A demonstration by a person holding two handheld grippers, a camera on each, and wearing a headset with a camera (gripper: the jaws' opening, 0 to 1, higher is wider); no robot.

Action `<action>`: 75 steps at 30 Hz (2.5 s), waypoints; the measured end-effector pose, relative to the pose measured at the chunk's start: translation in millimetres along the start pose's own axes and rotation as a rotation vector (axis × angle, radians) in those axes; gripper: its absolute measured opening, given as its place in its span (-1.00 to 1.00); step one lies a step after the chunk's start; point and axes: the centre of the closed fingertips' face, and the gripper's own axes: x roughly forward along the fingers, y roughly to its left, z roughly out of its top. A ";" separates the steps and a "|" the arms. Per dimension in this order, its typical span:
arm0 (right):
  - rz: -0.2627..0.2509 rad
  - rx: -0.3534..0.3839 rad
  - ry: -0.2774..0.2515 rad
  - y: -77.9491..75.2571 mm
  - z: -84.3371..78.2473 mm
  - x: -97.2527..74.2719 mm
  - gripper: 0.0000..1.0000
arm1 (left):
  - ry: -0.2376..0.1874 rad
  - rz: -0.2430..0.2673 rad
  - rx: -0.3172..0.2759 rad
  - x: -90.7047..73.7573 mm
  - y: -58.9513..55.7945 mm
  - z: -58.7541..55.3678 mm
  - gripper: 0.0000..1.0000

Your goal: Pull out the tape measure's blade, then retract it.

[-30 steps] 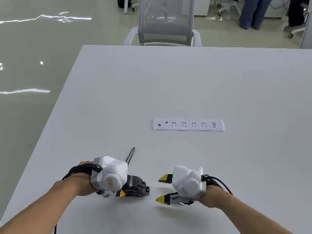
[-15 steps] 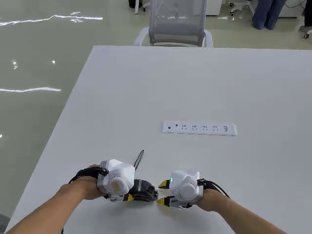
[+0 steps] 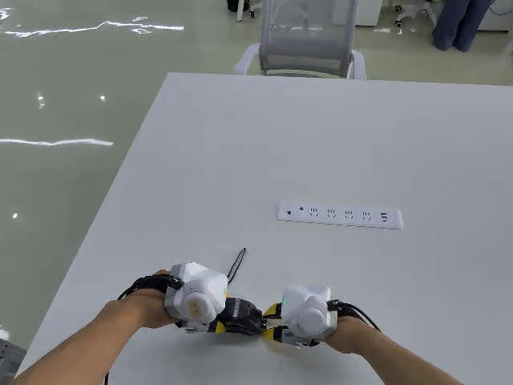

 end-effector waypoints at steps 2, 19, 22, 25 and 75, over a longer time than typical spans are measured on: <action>0.002 0.010 -0.006 0.3 1.2 -0.6 -0.72 | -0.002 0.000 0.000 -0.8 -0.1 -0.5 -0.48; 0.027 -0.013 0.002 0.5 6.3 -5.2 -0.77 | -0.004 0.001 -0.012 -2.9 -0.1 -3.2 -0.47; 0.035 -0.021 0.005 1.3 5.8 -5.7 -0.78 | 0.002 0.001 -0.007 -3.1 -0.5 -3.5 -0.48; 0.034 -0.024 0.007 1.6 5.9 -6.0 -0.78 | 0.003 0.001 -0.009 -3.1 -0.7 -3.5 -0.48; 0.034 -0.048 0.031 0.8 -6.0 -24.6 -0.77 | 0.017 -0.001 -0.013 -4.5 -0.8 -5.9 -0.47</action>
